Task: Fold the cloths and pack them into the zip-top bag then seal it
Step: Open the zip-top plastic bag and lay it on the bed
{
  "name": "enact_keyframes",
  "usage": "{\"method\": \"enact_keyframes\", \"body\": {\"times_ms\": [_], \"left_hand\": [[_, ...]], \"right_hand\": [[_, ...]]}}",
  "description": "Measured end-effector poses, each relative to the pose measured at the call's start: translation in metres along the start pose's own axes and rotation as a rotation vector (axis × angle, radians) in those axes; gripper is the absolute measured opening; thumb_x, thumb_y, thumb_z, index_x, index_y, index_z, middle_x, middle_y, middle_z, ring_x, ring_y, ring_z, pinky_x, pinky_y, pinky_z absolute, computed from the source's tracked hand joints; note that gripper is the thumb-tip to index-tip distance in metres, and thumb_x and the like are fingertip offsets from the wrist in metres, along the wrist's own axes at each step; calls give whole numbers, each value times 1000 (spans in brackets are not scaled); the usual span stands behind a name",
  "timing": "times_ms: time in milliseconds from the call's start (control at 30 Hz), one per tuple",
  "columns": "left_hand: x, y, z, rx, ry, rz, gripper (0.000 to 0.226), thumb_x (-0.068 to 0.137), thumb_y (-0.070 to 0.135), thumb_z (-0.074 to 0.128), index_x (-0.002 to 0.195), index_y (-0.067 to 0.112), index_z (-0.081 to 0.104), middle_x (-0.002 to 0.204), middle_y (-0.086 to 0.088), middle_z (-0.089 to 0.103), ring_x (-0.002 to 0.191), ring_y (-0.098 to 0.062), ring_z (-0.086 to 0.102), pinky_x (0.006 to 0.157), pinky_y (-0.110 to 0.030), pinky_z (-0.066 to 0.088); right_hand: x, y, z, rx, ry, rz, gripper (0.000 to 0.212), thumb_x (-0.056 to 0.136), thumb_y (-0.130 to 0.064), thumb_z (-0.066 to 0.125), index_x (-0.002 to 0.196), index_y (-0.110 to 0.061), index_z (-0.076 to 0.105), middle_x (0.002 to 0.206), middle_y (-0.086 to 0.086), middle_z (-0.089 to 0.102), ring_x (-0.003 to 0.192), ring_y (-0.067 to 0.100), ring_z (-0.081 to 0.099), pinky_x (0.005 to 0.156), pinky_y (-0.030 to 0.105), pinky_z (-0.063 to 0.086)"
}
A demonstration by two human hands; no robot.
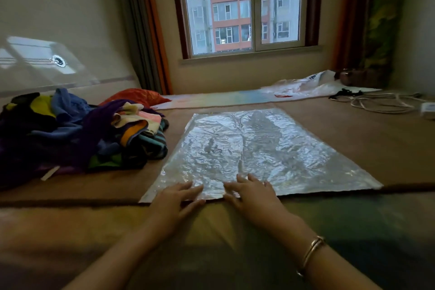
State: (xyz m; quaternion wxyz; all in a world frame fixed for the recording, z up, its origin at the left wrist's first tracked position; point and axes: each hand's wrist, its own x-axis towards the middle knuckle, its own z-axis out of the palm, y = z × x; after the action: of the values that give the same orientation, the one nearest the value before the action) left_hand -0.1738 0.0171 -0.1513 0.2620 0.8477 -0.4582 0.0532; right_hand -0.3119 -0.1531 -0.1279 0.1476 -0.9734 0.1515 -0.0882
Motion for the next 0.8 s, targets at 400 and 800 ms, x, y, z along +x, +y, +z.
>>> {"method": "enact_keyframes", "body": {"times_ms": [400, 800], "left_hand": [[37, -17, -7, -102, -124, -30, 33, 91, 48, 52, 124, 44, 58, 144, 10, 45, 130, -5, 43, 108, -31, 37], [40, 34, 15, -333, 658, -115, 17, 78, 23, 76, 84, 19, 61, 89, 4, 56, 81, -10, 54, 73, -22, 43]], "right_hand": [[12, 15, -10, 111, 129, -78, 23, 95, -33, 55, 114, -35, 68, 125, -10, 64, 117, 8, 56, 97, 31, 46], [39, 7, 3, 79, 509, -20, 16, 93, -35, 55, 94, -28, 70, 85, -9, 71, 79, 9, 66, 70, 29, 52]]}}
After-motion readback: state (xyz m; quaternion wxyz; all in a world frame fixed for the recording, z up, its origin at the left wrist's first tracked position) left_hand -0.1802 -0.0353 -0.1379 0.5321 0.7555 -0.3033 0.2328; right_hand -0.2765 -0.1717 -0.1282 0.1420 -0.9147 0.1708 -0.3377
